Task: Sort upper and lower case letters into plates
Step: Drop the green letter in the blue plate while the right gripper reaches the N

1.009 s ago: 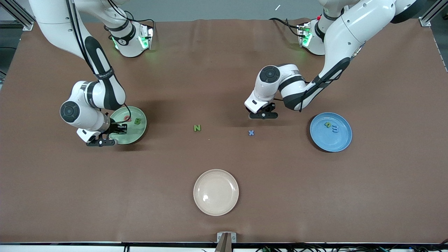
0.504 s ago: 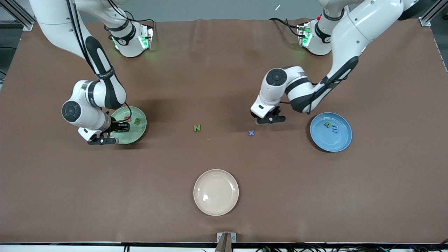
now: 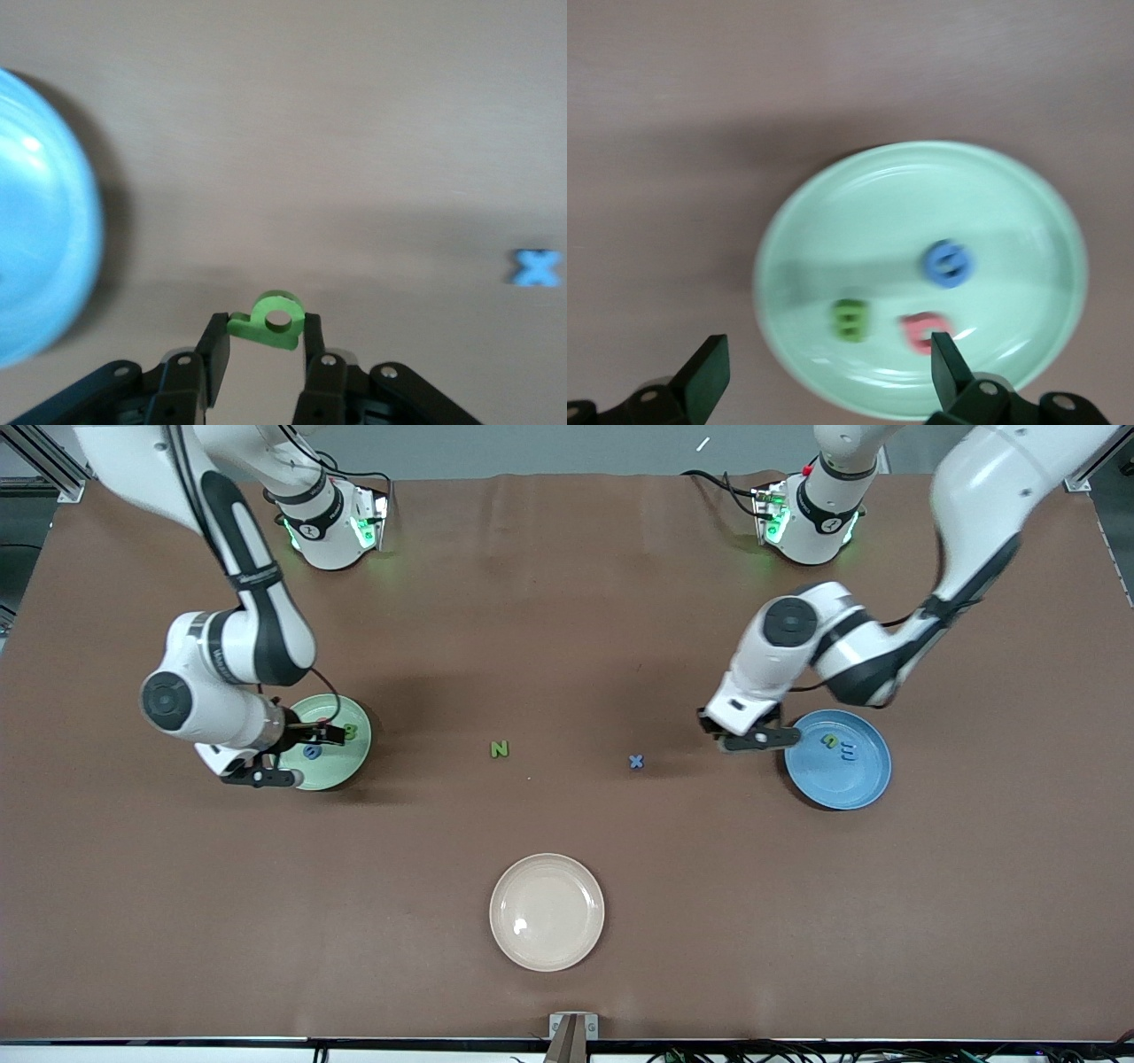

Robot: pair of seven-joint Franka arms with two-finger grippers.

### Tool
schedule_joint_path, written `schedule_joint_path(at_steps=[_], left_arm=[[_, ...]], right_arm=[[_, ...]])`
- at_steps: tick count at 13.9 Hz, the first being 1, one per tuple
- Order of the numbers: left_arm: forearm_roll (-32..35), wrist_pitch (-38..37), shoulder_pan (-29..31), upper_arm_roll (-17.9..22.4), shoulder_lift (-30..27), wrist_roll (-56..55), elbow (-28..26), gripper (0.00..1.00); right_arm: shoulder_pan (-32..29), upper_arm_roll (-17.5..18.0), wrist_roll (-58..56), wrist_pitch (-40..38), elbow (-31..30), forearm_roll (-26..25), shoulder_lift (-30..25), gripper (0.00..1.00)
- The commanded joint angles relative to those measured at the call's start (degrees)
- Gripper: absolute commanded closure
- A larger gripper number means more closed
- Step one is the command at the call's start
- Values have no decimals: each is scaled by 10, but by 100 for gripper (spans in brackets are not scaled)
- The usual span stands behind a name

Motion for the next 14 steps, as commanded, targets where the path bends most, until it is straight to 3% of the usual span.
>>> schedule_joint_path(at_steps=[1,6,12,14], left_arm=[[10,5,104,-35,-12,94,-47,83],[62,7,176,-29,6,192,-51,83],[141,26,173,15,47,240,-43,82],[153,37,165,26,54,262,-37,82]], right_arm=[[72,-1,117,12,14,5,1,0],[189,-1,278,118,34,5,46,0],[256,-1,312,144,96,4,126,0],[274,-1,312,146,118,4,148,5]])
